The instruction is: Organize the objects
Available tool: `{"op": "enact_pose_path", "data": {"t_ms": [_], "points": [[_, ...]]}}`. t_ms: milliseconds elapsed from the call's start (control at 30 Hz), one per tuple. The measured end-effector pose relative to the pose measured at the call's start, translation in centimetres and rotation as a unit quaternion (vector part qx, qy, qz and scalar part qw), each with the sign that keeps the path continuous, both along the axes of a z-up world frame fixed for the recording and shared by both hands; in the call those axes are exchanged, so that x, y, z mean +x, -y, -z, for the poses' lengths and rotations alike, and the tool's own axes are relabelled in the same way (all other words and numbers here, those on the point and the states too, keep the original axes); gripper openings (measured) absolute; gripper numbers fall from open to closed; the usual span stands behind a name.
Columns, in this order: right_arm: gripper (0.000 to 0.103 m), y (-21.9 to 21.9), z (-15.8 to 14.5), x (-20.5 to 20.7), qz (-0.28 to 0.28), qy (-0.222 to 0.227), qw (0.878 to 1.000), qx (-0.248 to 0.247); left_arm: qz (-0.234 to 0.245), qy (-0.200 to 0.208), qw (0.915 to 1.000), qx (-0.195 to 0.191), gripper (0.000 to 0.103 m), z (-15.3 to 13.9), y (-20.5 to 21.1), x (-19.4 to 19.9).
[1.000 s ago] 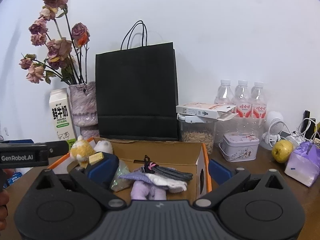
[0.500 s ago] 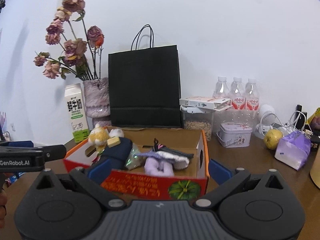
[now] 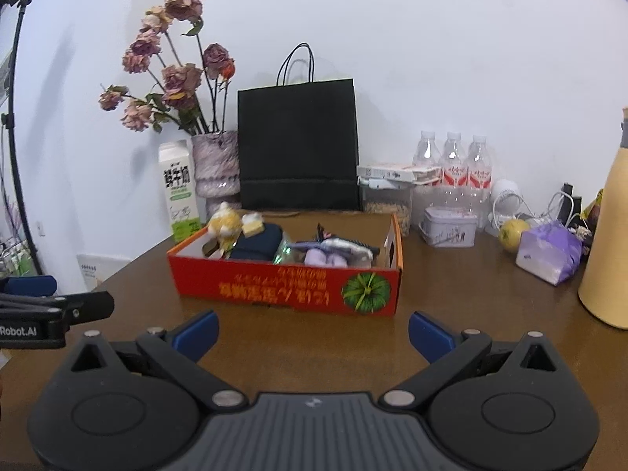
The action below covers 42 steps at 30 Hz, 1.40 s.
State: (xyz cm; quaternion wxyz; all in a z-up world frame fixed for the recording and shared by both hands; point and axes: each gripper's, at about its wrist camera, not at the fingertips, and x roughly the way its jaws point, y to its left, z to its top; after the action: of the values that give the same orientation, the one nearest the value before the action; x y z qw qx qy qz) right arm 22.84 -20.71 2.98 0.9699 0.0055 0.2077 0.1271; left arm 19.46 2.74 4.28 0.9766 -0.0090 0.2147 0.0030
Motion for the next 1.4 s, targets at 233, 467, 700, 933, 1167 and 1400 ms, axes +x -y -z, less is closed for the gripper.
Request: {"op": "enact_pose_path", "data": {"t_ms": [233,467,700,933,1167,1400], "points": [[0.103,0.0,-0.1,-3.5,-0.006,-0.001,1.0,0.001,-0.007,-0.011,0.9999,-0.005,0.103,0.5,0.1,-3.0],[0.103,0.1,-0.2,-5.5,-0.009,0.001,1.0,0.0,-0.011,-0.011,0.9998,-0.008,0.103,0.4,0.2,-4.5],[0.103,0.3,-0.3,-6.4,-0.011,0.006,1.0,-0.001,-0.011,-0.009,0.9999,-0.008,0.103,0.1,0.4,-5.1],[0.103,0.2,-0.6,-6.9,-0.011,0.01,1.0,0.0,-0.009,-0.009,0.9999,-0.009,0.103,0.0,0.5,-5.5],[0.103,0.3,-0.6,-7.0,-0.012,0.01,1.0,0.0,-0.009,-0.009,0.9999,-0.009,0.103,0.0,0.5,-5.6],[0.103,0.3,-0.6,-7.1,-0.011,0.01,1.0,0.0,-0.009,-0.009,0.9999,-0.009,0.103,-0.1,0.6,-5.7]]}}
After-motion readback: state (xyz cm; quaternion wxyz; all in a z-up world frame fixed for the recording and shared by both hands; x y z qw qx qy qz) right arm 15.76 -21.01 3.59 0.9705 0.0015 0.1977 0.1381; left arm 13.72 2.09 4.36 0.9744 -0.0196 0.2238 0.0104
